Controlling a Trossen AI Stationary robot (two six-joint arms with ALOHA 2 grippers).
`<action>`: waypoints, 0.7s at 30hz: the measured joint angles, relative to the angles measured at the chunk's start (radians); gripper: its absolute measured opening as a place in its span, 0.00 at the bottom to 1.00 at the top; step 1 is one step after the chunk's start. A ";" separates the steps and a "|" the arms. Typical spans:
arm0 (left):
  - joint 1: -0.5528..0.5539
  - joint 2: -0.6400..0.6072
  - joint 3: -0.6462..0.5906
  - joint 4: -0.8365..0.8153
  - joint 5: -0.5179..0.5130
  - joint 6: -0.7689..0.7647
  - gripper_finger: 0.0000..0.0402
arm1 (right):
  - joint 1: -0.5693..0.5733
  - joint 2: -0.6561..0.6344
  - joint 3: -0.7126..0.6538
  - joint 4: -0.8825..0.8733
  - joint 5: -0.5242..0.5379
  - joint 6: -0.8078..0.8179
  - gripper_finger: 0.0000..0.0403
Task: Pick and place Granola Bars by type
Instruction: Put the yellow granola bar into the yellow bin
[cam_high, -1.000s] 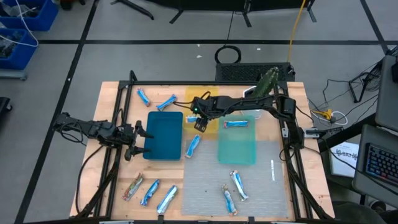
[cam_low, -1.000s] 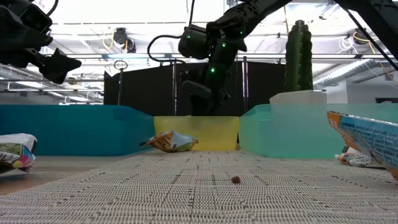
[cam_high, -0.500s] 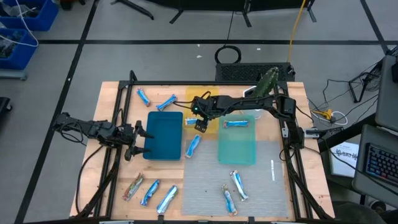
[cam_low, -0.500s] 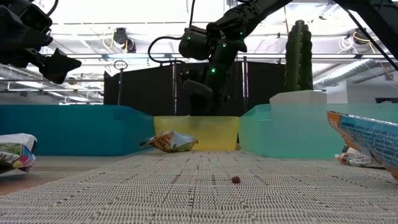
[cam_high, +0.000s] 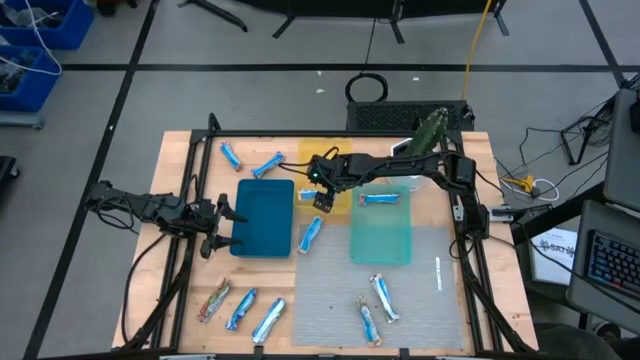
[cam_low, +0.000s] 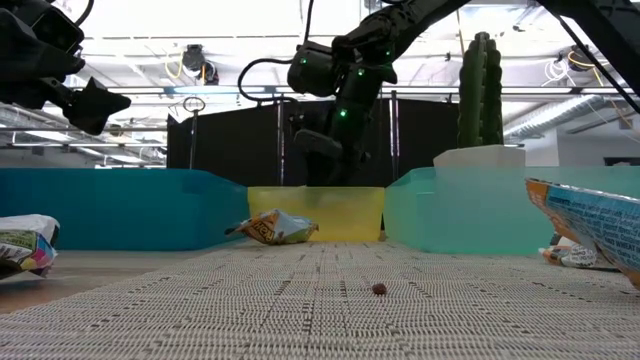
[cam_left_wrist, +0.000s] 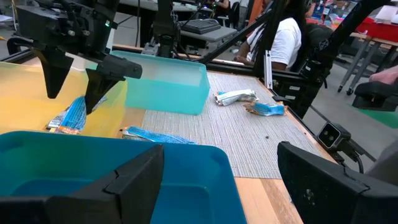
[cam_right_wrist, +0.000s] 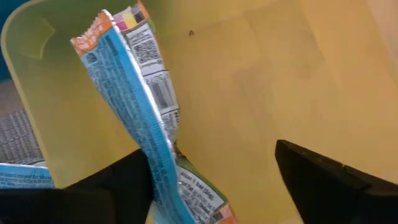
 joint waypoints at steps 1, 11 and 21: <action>0.000 0.000 0.000 0.000 0.000 0.000 0.77 | 0.000 0.000 0.000 0.000 0.000 0.001 0.70; 0.000 0.000 0.000 0.000 0.000 0.000 0.77 | 0.000 0.000 0.000 0.010 0.000 -0.020 0.05; 0.000 0.000 0.000 0.000 0.000 0.000 0.77 | 0.000 0.000 0.000 0.015 -0.053 0.046 0.40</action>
